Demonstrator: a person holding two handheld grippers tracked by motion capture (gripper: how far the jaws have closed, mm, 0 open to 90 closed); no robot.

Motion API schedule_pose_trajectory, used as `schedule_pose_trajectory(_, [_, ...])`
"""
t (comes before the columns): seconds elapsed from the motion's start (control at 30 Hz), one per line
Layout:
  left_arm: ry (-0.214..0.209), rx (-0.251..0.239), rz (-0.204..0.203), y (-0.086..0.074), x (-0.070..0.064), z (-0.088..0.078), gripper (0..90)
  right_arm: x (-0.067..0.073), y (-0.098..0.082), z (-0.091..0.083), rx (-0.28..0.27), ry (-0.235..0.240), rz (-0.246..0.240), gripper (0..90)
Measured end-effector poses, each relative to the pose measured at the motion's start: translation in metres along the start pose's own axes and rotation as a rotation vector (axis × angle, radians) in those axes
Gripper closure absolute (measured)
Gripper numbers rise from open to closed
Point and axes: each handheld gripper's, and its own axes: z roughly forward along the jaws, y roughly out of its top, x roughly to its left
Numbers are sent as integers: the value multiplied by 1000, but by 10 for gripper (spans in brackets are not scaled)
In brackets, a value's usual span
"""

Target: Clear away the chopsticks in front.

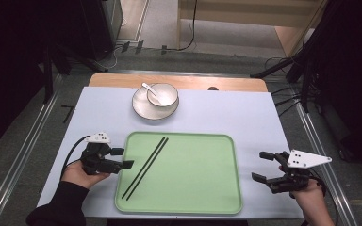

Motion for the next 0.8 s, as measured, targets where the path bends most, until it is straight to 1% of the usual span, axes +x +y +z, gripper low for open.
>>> schedule_pose_trajectory(0.1, [15, -22, 15, -5, 3, -8, 290, 0, 0, 0, 0, -1, 1, 176])
schedule_pose_trajectory(0.2, [32, -37, 1, -9, 6, -14, 282, 0, 0, 0, 1, -1, 0, 175])
schedule_pose_trajectory(0.23, [28, -40, -5, -10, 6, -16, 279, 0, 0, 0, 1, -1, 1, 175])
schedule_pose_trajectory(0.3, [40, -46, 6, -13, 7, -20, 278, 0, 0, -1, -1, -3, 3, 175])
schedule_pose_trajectory(0.4, [44, -56, 23, -18, 9, -26, 278, 0, 0, -1, -6, -4, 3, 175])
schedule_pose_trajectory(0.5, [43, -80, 13, -23, 13, -34, 277, 0, 0, -2, -12, -5, 5, 175])
schedule_pose_trajectory(0.57, [43, -105, 6, -25, 16, -39, 276, 0, 0, -2, -14, -6, 3, 175])
schedule_pose_trajectory(0.67, [43, -139, 5, -28, 18, -47, 273, 0, 0, -2, -14, -6, 3, 175])
schedule_pose_trajectory(0.73, [51, -150, 11, -30, 18, -50, 263, 0, 0, -2, -12, -5, 4, 175])
schedule_pose_trajectory(0.8, [56, -168, 27, -33, 17, -55, 264, 0, 0, -2, -15, -8, 0, 175])
